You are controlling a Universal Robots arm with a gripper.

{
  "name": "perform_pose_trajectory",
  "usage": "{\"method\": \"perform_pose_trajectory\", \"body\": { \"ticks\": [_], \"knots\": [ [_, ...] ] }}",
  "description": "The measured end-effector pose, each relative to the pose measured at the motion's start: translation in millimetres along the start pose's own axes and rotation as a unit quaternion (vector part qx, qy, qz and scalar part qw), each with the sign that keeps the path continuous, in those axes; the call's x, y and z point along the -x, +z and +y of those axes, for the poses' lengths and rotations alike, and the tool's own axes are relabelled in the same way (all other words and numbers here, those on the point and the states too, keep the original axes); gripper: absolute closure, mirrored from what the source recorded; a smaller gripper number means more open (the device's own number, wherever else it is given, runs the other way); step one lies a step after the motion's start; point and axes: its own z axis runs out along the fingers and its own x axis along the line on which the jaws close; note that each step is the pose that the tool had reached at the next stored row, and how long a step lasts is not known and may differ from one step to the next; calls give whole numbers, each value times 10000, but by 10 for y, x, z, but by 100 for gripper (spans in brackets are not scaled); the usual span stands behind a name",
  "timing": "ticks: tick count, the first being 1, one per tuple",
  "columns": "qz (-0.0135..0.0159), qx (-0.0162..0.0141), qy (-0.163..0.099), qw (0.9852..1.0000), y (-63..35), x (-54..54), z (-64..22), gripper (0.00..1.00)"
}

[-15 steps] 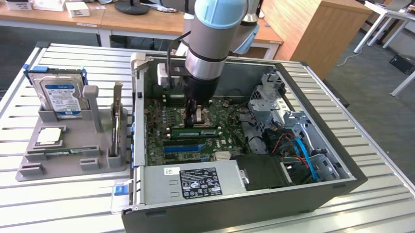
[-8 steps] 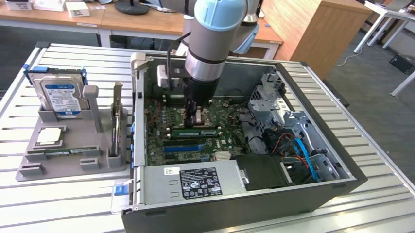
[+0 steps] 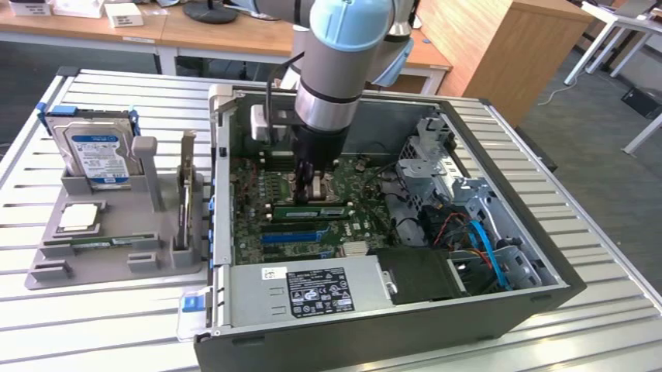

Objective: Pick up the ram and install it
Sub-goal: 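Press down the ram until it locks into place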

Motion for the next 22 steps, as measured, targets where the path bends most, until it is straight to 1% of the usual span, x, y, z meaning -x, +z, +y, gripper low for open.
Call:
{"method": "perform_pose_trajectory", "body": {
  "ticks": [4, 19, 22],
  "knots": [
    [1, 0, 0, 10000, 26, -1, -1, 89],
    [2, 1, 0, 10000, 54, -2, -1, 89],
    [1, 0, 0, 10000, 72, -3, -2, 89]
  ]
}}
